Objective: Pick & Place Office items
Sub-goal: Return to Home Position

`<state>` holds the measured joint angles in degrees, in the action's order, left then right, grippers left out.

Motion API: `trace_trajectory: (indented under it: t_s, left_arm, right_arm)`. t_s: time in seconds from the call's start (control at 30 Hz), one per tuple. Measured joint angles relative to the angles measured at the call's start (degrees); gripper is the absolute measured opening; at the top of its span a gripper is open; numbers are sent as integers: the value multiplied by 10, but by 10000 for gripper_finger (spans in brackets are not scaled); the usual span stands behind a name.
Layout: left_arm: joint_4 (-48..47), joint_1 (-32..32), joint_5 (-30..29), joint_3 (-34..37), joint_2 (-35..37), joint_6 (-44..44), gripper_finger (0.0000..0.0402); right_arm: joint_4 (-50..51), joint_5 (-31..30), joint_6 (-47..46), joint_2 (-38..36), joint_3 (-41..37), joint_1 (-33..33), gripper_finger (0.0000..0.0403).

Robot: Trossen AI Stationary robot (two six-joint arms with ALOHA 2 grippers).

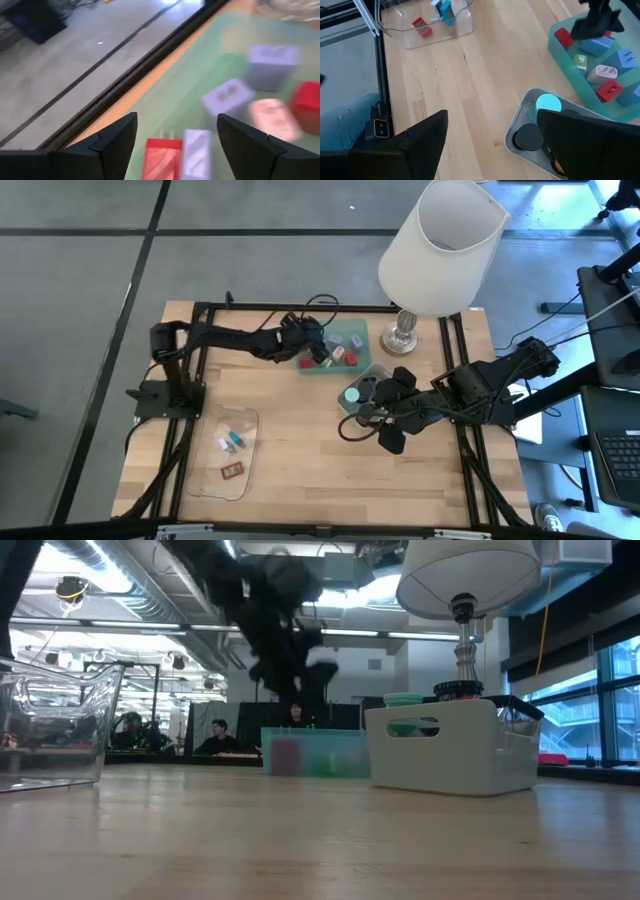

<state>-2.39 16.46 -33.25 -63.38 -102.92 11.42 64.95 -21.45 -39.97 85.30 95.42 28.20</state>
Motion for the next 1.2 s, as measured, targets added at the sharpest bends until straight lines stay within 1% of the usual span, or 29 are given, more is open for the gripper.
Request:
trace_trajectory:
  t_s: [0.17,0.2,0.3,0.43,0.63,0.8,0.93,1.03,1.1,1.2]
  left_arm:
    - [-96,-26,60,-23,89,1,262]
    - [-117,-34,64,-23,112,9,259]
    - [-157,-62,61,-24,182,27,251]
    - [-182,-103,64,-25,277,28,247]
    - [-187,-148,64,-25,380,28,248]
    - [-203,-172,79,-25,438,29,247]
    - [-201,-180,79,-25,470,28,248]
    - [-201,-180,78,-25,488,50,247]
    - [-215,-180,79,-25,498,58,247]
    - [-264,-180,97,-25,512,66,248]
  right_arm:
    - [-2,-1,0,0,0,0,311]
    - [-2,-1,0,0,0,0,311]
    - [-6,-1,0,0,0,0,311]
    - [-11,-1,0,0,0,0,311]
    - [-14,-1,0,0,0,0,311]
    - [-15,-1,0,0,0,0,311]
    - [-28,-1,0,0,0,0,311]
    - [-30,-1,0,0,0,0,311]
    - [-30,-1,3,0,0,0,311]
    - [-31,-1,27,0,0,0,311]
